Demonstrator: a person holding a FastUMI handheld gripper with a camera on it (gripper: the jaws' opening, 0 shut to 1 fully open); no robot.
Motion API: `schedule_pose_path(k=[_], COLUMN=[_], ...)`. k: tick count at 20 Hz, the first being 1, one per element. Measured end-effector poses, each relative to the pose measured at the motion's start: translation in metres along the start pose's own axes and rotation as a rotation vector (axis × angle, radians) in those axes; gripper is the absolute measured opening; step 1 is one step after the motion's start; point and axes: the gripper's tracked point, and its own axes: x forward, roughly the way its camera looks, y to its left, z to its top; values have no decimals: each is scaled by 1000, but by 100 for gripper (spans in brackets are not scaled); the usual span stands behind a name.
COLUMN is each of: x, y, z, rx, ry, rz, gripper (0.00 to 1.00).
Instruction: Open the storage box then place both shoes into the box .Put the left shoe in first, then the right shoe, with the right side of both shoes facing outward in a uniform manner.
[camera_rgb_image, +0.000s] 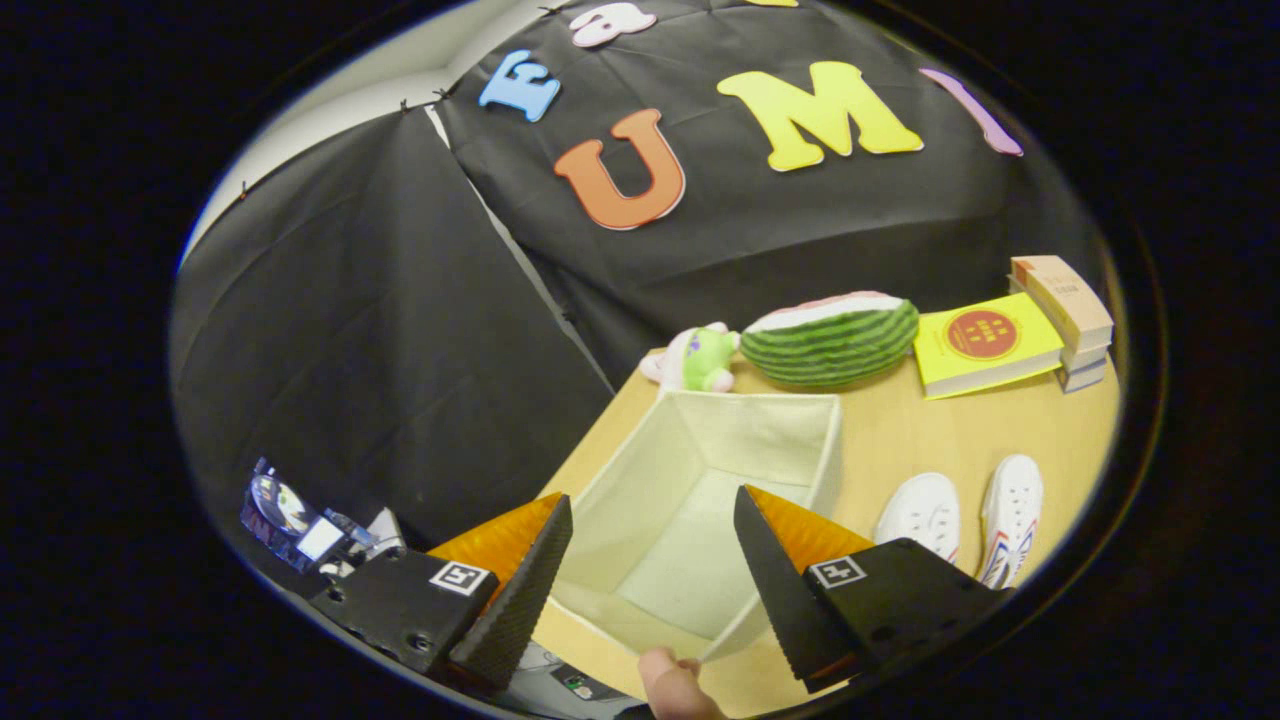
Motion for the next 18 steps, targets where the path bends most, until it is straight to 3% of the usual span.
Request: schedule_pose_path(k=[11, 14, 17, 18], x=[-27, -18, -9, -8], y=[-195, -219, -222, -226], z=[-79, -108, -126, -132], rx=[-140, -58, -13, -25], ry=[178, 263, 338, 370], rz=[-396, -389, -326, -333], gripper=[99, 97, 86, 77])
